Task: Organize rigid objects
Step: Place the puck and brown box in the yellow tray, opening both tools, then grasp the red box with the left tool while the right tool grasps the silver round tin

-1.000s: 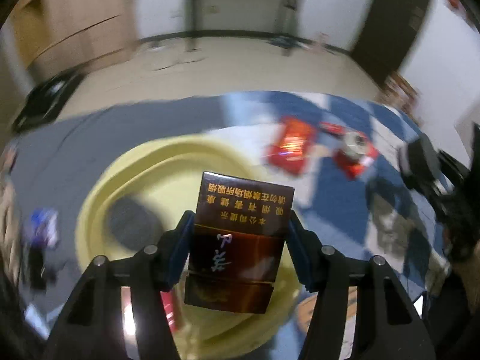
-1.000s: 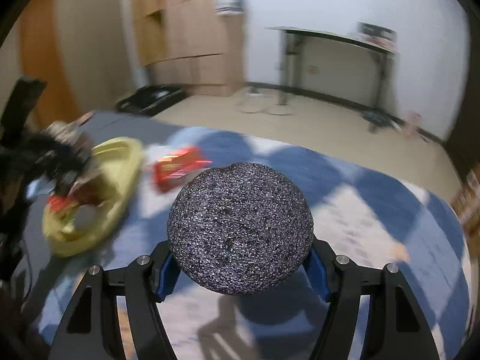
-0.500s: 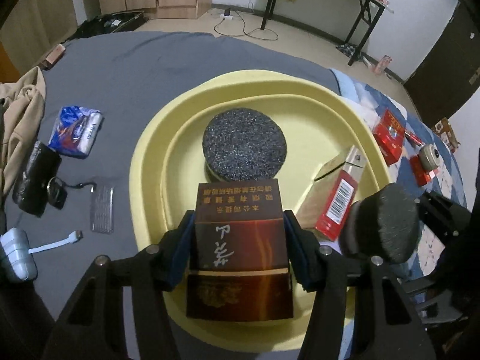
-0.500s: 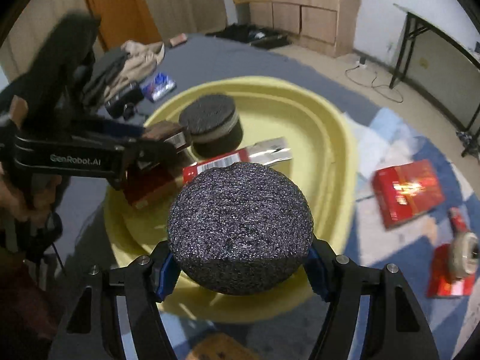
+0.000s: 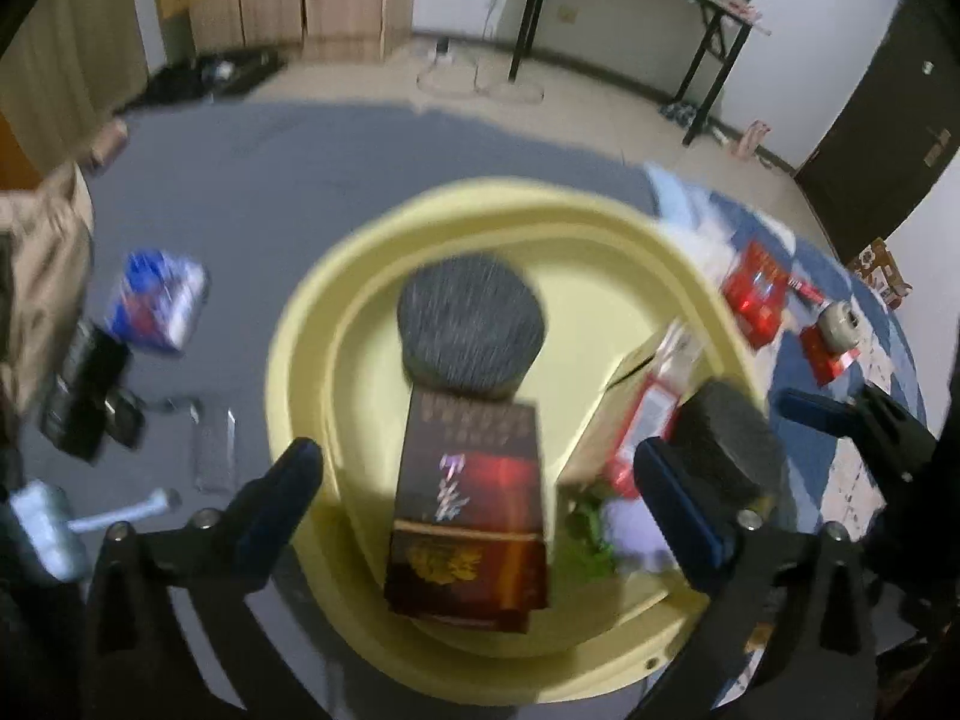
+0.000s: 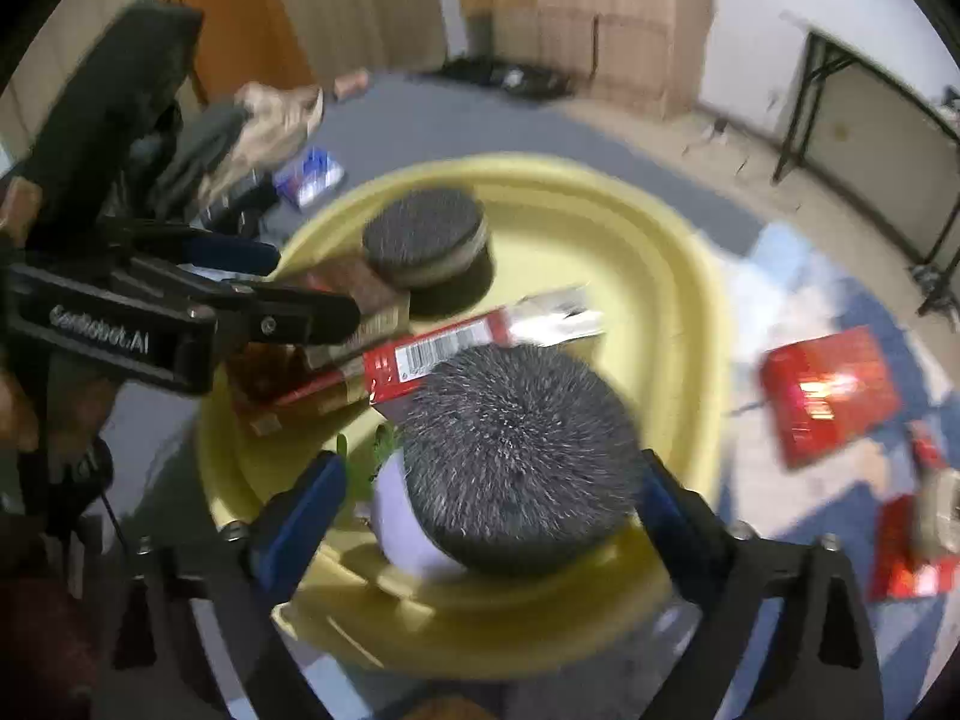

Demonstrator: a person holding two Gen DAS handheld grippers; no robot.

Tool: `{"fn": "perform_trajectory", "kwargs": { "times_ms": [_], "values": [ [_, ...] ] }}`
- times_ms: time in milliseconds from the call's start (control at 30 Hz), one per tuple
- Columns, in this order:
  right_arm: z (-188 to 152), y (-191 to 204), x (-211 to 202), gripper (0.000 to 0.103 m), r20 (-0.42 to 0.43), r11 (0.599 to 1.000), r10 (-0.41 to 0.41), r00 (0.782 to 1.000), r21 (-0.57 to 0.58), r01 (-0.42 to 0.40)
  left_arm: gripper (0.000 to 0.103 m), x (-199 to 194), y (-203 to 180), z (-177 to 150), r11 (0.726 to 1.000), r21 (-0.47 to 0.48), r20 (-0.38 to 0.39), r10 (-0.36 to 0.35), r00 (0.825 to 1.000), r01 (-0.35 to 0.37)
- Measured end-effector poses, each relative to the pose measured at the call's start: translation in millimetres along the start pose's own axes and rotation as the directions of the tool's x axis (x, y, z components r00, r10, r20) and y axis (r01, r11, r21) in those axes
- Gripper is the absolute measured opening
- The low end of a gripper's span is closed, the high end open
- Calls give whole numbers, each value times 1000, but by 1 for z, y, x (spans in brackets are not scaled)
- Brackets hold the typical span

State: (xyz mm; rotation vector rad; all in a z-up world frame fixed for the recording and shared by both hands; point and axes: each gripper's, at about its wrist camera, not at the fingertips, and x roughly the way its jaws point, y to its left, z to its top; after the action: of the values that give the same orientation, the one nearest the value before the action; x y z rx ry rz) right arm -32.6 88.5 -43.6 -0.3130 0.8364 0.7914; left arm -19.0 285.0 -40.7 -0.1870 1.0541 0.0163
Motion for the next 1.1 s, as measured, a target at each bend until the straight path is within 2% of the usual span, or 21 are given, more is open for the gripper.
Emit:
{"fn": "perform_trajectory", "kwargs": {
  "times_ms": [100, 167, 233, 333, 467, 567, 667, 833, 900, 933, 967, 1033, 1100],
  "values": [
    [-16, -27, -41, 103, 82, 997, -57, 995, 54, 52, 103, -14, -25, 19, 998, 63, 26, -7, 1000, 5],
    [-31, -58, -68, 103, 120, 987, -135, 984, 108, 122, 103, -19, -49, 32, 993, 119, 44, -27, 999, 21],
    [-47, -92, -87, 103, 125, 969, -202, 971, 170, 180, 103, -18, -83, 47, 982, 180, 45, -67, 997, 58],
    [-65, -144, -97, 103, 76, 934, -278, 958, 255, 251, 103, 1, -127, 63, 960, 265, 9, -98, 995, 92],
    [-69, -172, -84, 103, 33, 933, -271, 962, 256, 254, 103, 48, -180, 75, 906, 416, -64, -47, 997, 70],
    [-63, -174, -73, 102, 60, 947, -245, 968, 229, 226, 103, 79, -201, 74, 867, 494, -95, -24, 995, 68],
    [-56, -179, -57, 96, 60, 954, -232, 971, 208, 216, 103, 102, -217, 71, 836, 543, -120, -11, 993, 75],
    [-54, -192, -30, 89, 54, 961, -234, 971, 161, 223, 102, 130, -227, 69, 806, 587, -149, 10, 989, 80],
    [-53, -193, -24, 82, 56, 965, -226, 972, 148, 216, 92, 137, -230, 69, 802, 591, -153, 6, 988, 87],
    [-52, -193, -23, 74, 68, 969, -214, 975, 140, 203, 80, 140, -230, 70, 806, 585, -160, 4, 987, 92],
    [-53, -192, -23, 64, 79, 971, -212, 974, 130, 200, 63, 141, -229, 71, 813, 575, -164, 6, 986, 91],
    [-55, -187, -25, 54, 92, 974, -207, 974, 114, 196, 61, 141, -230, 70, 832, 546, -162, -3, 987, 92],
    [-58, -187, -26, 54, 96, 974, -202, 975, 122, 190, 60, 136, -234, 67, 828, 544, -170, -47, 984, 134]
  ]
}}
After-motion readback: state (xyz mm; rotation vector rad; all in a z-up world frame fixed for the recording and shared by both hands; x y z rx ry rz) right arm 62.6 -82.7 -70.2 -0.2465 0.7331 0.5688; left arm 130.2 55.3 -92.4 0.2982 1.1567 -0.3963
